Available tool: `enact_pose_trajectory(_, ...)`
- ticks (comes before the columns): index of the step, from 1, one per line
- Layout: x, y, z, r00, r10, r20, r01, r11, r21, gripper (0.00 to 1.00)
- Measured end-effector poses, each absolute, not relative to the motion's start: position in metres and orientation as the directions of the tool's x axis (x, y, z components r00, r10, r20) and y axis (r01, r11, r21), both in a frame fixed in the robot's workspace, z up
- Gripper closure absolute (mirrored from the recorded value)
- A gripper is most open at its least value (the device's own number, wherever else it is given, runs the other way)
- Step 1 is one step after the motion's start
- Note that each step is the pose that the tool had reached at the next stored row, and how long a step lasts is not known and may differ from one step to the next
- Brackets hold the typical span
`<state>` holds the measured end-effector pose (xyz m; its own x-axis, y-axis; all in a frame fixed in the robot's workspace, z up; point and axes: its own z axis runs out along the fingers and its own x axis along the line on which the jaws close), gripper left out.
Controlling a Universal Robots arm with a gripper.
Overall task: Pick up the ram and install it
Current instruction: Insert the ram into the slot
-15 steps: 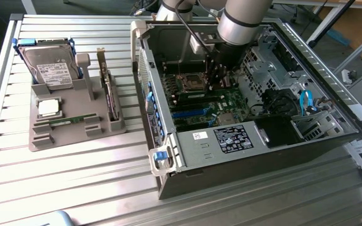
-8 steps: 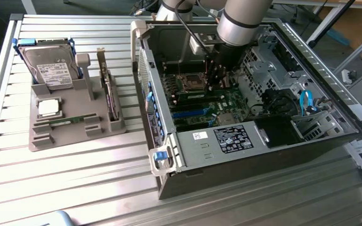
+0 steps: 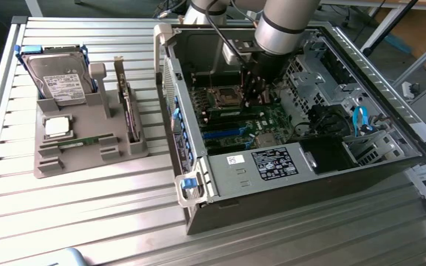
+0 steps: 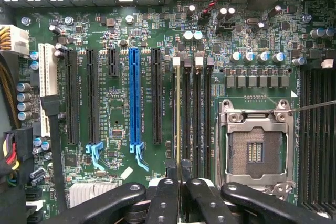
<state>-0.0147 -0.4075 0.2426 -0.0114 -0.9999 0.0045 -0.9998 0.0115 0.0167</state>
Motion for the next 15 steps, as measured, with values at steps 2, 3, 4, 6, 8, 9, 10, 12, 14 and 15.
enact_pose_trajectory(2,-0.0148,-0.4076,0.2419,-0.011,-1.000,0.005,-1.000,0.012,0.017,0.88)
enact_pose_trajectory(3,-0.0148,-0.4076,0.2416,-0.011,-1.000,0.005,-1.000,0.012,0.017,0.88)
enact_pose_trajectory(4,-0.0148,-0.4076,0.2414,-0.011,-1.000,0.005,-1.000,0.012,0.017,0.88)
enact_pose_trajectory(6,-0.0148,-0.4075,0.2404,-0.011,-1.000,0.005,-1.000,0.012,0.017,0.88)
enact_pose_trajectory(8,-0.0148,-0.4076,0.2402,-0.011,-1.000,0.005,-1.000,0.012,0.017,0.88)
enact_pose_trajectory(9,-0.0148,-0.4076,0.2402,-0.011,-1.000,0.005,-1.000,0.012,0.017,0.88)
enact_pose_trajectory(10,-0.0148,-0.4076,0.2402,-0.011,-1.000,0.005,-1.000,0.012,0.017,0.88)
enact_pose_trajectory(12,-0.0148,-0.4074,0.2401,-0.012,-1.000,0.005,-1.000,0.012,0.017,0.88)
enact_pose_trajectory(14,-0.0148,-0.4071,0.2401,-0.011,-1.000,0.005,-1.000,0.012,0.017,0.88)
enact_pose_trajectory(15,-0.0148,-0.4071,0.2401,-0.011,-1.000,0.005,-1.000,0.012,0.017,0.88)
